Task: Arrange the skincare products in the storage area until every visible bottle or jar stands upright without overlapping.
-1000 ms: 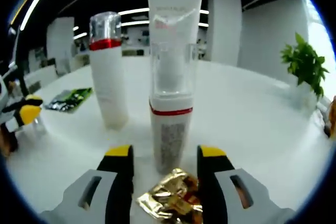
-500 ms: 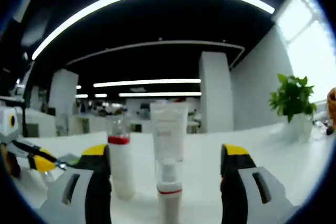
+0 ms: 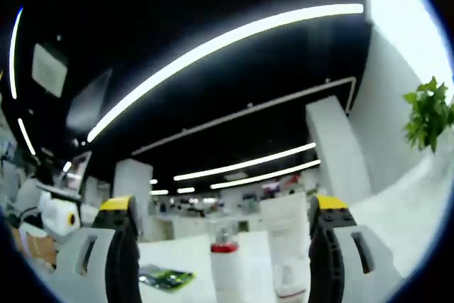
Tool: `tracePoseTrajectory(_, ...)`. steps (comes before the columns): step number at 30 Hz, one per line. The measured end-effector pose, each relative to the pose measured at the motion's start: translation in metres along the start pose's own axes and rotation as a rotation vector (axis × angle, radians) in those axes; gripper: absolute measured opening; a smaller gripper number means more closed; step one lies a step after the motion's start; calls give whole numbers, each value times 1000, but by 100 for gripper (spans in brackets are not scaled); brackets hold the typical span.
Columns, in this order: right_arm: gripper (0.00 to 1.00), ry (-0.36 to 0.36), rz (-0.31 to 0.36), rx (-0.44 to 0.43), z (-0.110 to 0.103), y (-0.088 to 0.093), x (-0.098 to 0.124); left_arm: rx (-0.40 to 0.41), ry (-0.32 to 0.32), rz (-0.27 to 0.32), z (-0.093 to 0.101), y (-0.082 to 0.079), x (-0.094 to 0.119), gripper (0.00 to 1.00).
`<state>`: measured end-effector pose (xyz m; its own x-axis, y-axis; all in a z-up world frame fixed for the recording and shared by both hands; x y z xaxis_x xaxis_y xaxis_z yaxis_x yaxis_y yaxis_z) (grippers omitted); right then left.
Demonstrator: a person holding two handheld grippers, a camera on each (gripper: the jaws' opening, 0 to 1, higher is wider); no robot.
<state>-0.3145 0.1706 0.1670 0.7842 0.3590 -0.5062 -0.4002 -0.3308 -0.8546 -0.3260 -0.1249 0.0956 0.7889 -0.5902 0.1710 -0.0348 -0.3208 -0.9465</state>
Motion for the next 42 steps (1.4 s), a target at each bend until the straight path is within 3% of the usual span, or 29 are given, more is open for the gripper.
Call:
tracePoseTrajectory(3,98,-4,-33,22,-2,1,-2,-28,35,-28,-6,0,7,100)
tracePoseTrajectory(7,97,-35,-59,43,-9,5,-5,80,167,-17,-9,4,16,99)
tracePoseTrajectory(9,97,-47,-75,63,-12,7,-6,96,230,-26,-6,7,17,97)
tracePoseTrajectory(15,96,-79,-109,106,-20,12,-8,81,256,-82,-6,17,8,88)
tracePoseTrajectory(22,93,-93,-170,145,-23,20,-9,97,309,-135,2,19,-3,88)
tracePoseTrajectory(23,92,-96,-180,145,-23,21,-10,65,300,-143,2,19,-3,87)
tracePoseTrajectory(28,91,-98,-214,150,-23,26,-9,-11,294,-206,4,20,-3,80)
tracePoseTrajectory(33,89,-93,-215,153,-22,26,-8,-32,305,-227,6,18,0,69)
tracePoseTrajectory(38,88,-90,-215,153,-22,25,-7,-55,268,-251,3,13,11,53)
tracePoseTrajectory(42,87,-94,-222,152,-23,26,-6,-70,278,-250,5,11,15,47)
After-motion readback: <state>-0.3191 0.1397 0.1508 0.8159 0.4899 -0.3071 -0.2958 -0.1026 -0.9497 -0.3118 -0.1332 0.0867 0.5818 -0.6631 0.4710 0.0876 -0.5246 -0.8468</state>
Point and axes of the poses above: the point that each gripper's makers call its tool centre point, and the gripper's own axes: x roughly backward along the fingers, z roughly to its right, y roughly out of its underside, the point moved 10 cm from there along x, roughly backward along the fingers, and after that the axes turned 4 degrees about -x, right-handed, at the moved point
